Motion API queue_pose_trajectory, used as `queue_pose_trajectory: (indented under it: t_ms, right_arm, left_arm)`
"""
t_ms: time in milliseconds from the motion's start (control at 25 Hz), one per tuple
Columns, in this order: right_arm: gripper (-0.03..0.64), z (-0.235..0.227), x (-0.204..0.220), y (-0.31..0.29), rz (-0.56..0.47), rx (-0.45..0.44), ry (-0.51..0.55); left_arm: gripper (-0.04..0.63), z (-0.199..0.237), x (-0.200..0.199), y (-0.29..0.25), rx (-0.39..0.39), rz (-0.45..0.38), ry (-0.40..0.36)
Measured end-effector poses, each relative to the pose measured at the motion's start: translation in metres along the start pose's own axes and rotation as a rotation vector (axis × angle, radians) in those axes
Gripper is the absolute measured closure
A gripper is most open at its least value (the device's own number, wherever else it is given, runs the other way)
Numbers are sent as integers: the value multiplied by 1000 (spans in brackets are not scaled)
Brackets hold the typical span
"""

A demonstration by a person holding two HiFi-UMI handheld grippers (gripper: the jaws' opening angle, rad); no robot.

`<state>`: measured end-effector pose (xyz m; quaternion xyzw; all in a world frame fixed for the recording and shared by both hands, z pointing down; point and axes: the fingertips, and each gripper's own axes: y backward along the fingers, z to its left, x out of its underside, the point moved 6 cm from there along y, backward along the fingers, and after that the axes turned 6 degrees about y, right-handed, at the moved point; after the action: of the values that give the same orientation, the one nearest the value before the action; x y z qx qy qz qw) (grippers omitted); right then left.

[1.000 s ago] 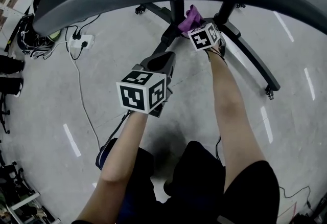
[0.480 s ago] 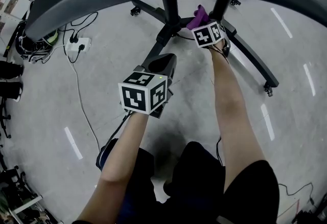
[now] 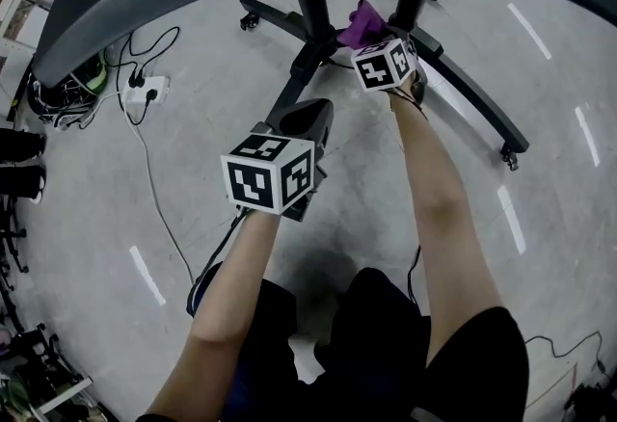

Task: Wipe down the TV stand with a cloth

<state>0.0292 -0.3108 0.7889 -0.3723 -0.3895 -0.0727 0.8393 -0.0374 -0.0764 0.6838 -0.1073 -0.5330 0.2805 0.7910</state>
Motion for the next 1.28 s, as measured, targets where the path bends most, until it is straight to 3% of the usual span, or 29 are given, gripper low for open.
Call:
queue_pose_trajectory:
  t_ms: [200, 360, 640, 760, 960, 1280]
  right_arm:
    - [539, -10, -33, 28, -138, 28, -92]
    - [540, -28, -60, 57, -238, 71, -100]
    - [539, -74, -114, 121, -438, 266, 7]
    - [539, -88, -140, 149, -508, 347, 100]
    - [538, -101, -171, 167, -535, 485, 292]
    - [538, -110, -180, 159, -477, 536, 345]
  left_arm:
    - [588, -4, 1, -5, 15, 8, -12]
    - [588, -4, 4, -6, 35, 13, -18]
    - [588, -4, -3, -3, 36, -12, 0]
    - [588, -3, -3, -1, 32, -14, 0]
    - [588, 0, -6, 0, 17, -16, 5]
    - [588, 3, -1, 1, 9, -1, 5]
